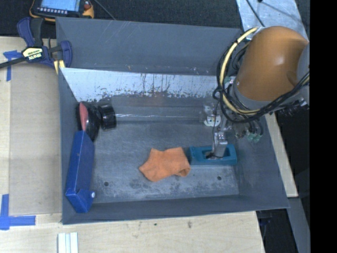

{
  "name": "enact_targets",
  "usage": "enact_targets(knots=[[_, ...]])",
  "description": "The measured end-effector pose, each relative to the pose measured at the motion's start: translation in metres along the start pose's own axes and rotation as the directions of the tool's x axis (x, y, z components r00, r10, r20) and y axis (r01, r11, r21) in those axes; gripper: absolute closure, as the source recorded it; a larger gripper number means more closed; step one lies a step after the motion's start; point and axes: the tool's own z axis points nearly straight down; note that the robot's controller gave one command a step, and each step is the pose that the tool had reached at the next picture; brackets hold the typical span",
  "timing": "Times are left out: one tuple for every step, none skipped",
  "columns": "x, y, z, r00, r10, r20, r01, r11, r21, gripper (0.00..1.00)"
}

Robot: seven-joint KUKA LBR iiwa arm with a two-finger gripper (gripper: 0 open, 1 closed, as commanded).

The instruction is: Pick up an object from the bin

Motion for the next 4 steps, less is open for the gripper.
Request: enact_targets(knots=[[-0.001,0.0,-0.005,1.0,0.0,0.009,0.0,1.0,0.0,0.0],[0.004,-0.003,0.039,0.998,-0.065,0.015,0.065,0.998,0.001,0.0],[0.016,0.003,0.12,0.97,-0.243,0.015,0.243,0.97,0.002,1.0],[0.016,0.003,0.12,0.97,-0.243,0.015,0.243,0.97,0.002,1.0]])
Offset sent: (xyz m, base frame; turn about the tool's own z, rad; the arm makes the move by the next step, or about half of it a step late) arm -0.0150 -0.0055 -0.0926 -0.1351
